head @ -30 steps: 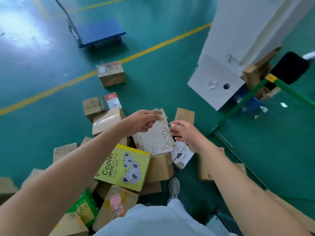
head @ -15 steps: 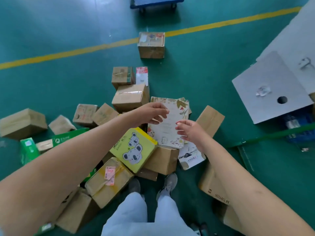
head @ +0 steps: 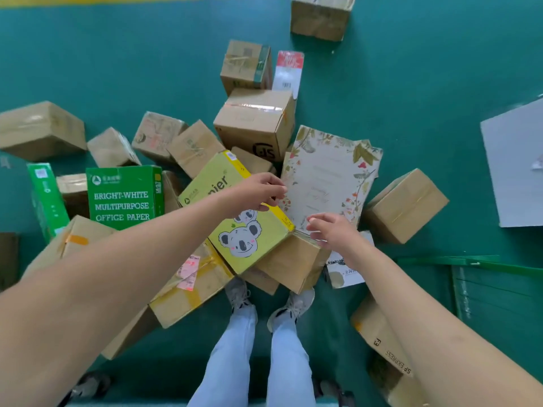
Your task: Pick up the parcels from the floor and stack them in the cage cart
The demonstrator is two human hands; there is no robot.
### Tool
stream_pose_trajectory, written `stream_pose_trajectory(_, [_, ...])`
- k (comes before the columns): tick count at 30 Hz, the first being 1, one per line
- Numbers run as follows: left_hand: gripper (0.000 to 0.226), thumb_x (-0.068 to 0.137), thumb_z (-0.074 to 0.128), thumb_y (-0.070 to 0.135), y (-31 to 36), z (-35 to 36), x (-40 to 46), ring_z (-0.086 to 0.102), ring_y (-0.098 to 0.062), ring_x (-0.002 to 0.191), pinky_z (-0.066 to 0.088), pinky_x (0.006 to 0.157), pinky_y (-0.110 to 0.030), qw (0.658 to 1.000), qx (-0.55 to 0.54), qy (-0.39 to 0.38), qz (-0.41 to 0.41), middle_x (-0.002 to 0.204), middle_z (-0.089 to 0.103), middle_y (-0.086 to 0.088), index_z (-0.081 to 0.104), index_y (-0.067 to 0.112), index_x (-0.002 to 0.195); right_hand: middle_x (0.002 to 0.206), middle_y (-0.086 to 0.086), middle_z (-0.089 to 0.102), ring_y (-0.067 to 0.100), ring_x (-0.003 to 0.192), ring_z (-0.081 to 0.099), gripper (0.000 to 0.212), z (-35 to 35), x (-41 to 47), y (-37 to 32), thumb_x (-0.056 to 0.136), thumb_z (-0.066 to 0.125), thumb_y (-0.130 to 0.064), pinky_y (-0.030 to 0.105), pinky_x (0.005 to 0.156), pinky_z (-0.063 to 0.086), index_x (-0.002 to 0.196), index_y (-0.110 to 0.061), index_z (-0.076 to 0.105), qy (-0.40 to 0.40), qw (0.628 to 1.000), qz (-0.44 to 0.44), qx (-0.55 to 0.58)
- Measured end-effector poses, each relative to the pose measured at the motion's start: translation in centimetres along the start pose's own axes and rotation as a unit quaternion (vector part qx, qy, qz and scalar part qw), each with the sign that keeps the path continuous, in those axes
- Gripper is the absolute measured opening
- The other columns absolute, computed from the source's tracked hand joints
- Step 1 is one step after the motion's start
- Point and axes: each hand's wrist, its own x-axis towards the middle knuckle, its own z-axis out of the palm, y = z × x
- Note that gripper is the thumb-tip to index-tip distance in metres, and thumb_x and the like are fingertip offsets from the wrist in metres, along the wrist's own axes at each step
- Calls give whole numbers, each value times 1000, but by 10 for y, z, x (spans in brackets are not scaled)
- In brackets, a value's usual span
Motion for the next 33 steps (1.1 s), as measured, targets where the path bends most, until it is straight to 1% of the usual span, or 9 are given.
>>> stream_pose_trajectory(6, [29, 89, 70, 47, -77, -26, 72, 68, -20, 93, 57, 96, -50, 998, 8, 21, -52, 110, 71, -3, 65, 28, 110, 118, 3, 71, 23, 114, 66, 19, 33, 76, 30, 105, 57, -30, 41, 102, 55, 120, -25, 67, -10, 998, 48, -27])
stream_pose_trajectory(7, [28, 89, 70, 46, -87, -28, 79, 68, -20, 93, 59, 90, -48, 998, 7, 21, -59, 110, 71, -3, 65, 28, 110, 118, 2, 71, 23, 114, 66, 19, 37, 84, 32, 105, 56, -29, 40, 101, 55, 121, -25, 67, -10, 998, 53, -28])
stream_pose_trajectory(9, [23, 96, 68, 39, -103, -30, 97, 68, -18, 92, 58, 76, -35, 998, -4, 12, -67, 111, 69, -4, 63, 24, 112, 117, 0, 71, 21, 113, 66, 19, 42, 101, 37, 105, 57, -27, 39, 100, 56, 121, -25, 67, -6, 998, 64, -26])
stream_pose_trajectory(14, [23, 101, 63, 33, -98, -16, 115, 65, -13, 87, 50, 61, -19, 998, -8, -8, -65, 106, 66, -2, 61, 20, 120, 118, 3, 71, 17, 108, 66, 22, 36, 117, 31, 106, 56, -28, 38, 99, 56, 125, -21, 65, 7, 997, 75, 0])
stream_pose_trajectory(18, [26, 101, 64, 34, -77, -4, 125, 66, -17, 98, 56, 81, -29, 998, -21, -22, -50, 117, 68, -3, 60, 21, 124, 117, 3, 70, 18, 108, 66, 23, 19, 119, 20, 106, 54, -26, 34, 94, 56, 125, -20, 64, 23, 998, 62, 8])
stream_pose_trajectory(22, [27, 101, 64, 33, -54, -1, 132, 65, -16, 94, 57, 84, -32, 999, -23, -24, -42, 121, 69, -7, 60, 19, 124, 115, 2, 69, 16, 105, 65, 21, 3, 122, 6, 106, 53, -25, 32, 92, 55, 124, -20, 64, 44, 998, 53, 15])
stream_pose_trajectory(27, [25, 102, 63, 31, -39, -20, 139, 64, -13, 85, 56, 76, -27, 999, -27, -13, -35, 114, 69, -7, 60, 18, 123, 117, 6, 69, 21, 111, 65, 19, 4, 134, -20, 107, 53, -25, 34, 92, 55, 121, -19, 63, 48, 998, 39, 22])
stream_pose_trajectory(30, [21, 103, 61, 31, -36, -36, 144, 66, -13, 89, 56, 84, -31, 999, -30, -6, -31, 111, 68, -2, 59, 21, 121, 119, 6, 69, 22, 111, 65, 20, 13, 147, -36, 106, 54, -26, 38, 98, 55, 122, -19, 64, 38, 999, 29, 26])
stream_pose_trajectory(33, [24, 102, 62, 33, -36, -51, 154, 66, -18, 100, 57, 90, -35, 999, -38, 7, -28, 115, 67, -1, 59, 21, 122, 118, 6, 69, 22, 110, 65, 21, 20, 164, -51, 106, 54, -26, 37, 96, 54, 123, -18, 65, 34, 999, 19, 26])
